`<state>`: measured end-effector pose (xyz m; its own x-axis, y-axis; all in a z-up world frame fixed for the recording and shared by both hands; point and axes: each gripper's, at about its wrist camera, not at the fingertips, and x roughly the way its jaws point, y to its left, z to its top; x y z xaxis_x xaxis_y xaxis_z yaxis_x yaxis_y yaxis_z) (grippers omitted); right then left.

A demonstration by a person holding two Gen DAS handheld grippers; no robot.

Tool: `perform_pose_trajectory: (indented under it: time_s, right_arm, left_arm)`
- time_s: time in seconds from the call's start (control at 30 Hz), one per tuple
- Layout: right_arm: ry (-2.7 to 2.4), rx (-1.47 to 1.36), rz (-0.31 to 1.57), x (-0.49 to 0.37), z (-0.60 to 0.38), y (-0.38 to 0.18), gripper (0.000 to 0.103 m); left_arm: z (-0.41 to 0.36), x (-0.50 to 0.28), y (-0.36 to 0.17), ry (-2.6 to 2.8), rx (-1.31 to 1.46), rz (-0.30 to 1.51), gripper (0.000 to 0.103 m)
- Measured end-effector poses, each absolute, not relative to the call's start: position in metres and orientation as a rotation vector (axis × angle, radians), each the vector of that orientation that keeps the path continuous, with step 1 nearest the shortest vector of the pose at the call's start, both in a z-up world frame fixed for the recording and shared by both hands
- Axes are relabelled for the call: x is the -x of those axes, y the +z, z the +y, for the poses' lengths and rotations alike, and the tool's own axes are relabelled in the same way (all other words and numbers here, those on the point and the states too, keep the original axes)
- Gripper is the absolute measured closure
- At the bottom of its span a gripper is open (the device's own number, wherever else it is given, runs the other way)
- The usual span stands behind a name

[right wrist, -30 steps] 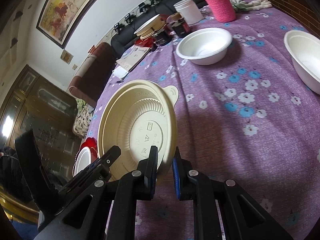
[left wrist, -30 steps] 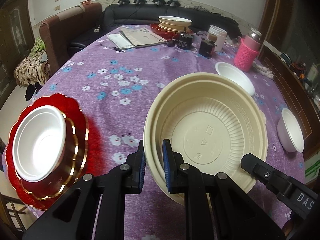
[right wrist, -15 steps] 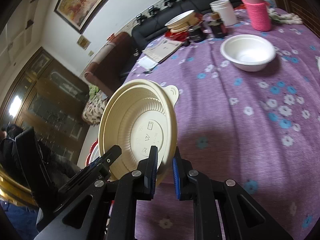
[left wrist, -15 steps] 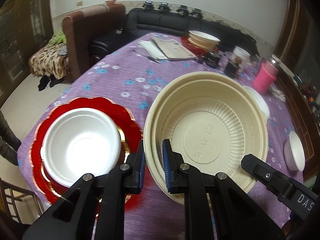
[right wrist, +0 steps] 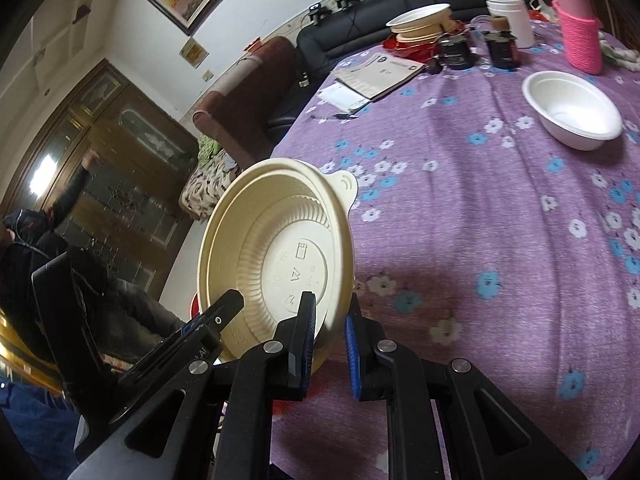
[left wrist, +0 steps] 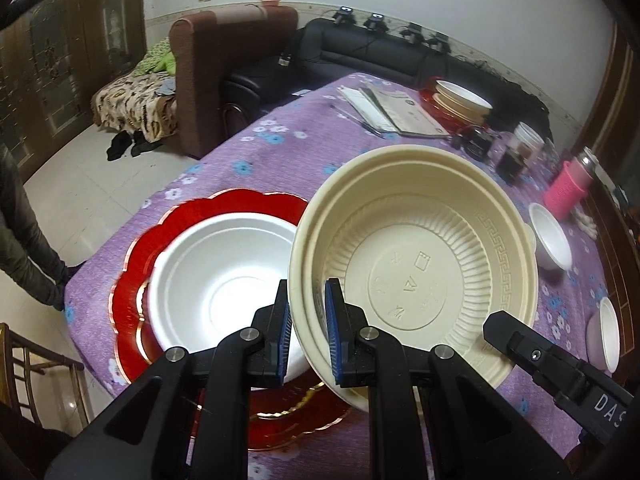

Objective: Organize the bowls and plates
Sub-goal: 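Lower the beige bowl into the white bowl on the red stack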

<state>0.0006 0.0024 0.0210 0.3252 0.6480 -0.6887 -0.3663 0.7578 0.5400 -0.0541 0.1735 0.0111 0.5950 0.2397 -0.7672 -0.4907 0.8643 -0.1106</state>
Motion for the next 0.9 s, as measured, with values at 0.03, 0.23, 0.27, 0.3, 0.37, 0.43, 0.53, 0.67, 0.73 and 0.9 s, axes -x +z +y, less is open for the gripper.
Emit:
perform_pose_trajectory:
  time_s: [0.03,0.23,0.27,0.3,0.37,0.43,0.53,0.67,0.73,0.9]
  right_arm:
    - [0.686,-0.303,1.045,-0.001,0.007,0.021,0.089]
    - [0.727,-0.279,1.050,-0.004,0.027,0.021,0.089]
    - [0.735,-0.276,1.053,-0.004,0.030,0.021,0.089]
    - [0.745,-0.270,1.057,-0.004,0.036,0.021,0.089]
    - [0.761,-0.264,1.065,-0.004,0.042,0.020,0.090]
    - [0.778,-0.256,1.075,-0.005,0.049,0.018,0.090]
    - [0.803,-0.241,1.096,-0.008,0.059,0.014,0.089]
    - [0.835,-0.217,1.111,-0.009,0.071,0.011,0.089]
    - [0.841,-0.207,1.117,-0.009,0.077,0.010,0.089]
    - [0.853,-0.191,1.124,-0.005,0.089,0.011,0.089]
  left_arm:
    - [0.177,0.055,0.011,0.442,0.333,0.830,0.089]
    - [0.193,0.062,0.012,0.494,0.354,0.822,0.089]
    - [0.195,0.063,0.012,0.503,0.360,0.822,0.089]
    - [0.198,0.065,0.011,0.514,0.368,0.822,0.089]
    - [0.203,0.068,0.010,0.532,0.378,0.824,0.089]
    - [0.208,0.070,0.008,0.552,0.384,0.827,0.089]
    - [0.214,0.072,0.005,0.580,0.394,0.829,0.090]
    - [0.222,0.074,0.002,0.603,0.412,0.831,0.090]
    - [0.226,0.076,0.001,0.613,0.420,0.830,0.090]
    - [0.233,0.081,0.001,0.635,0.430,0.823,0.090]
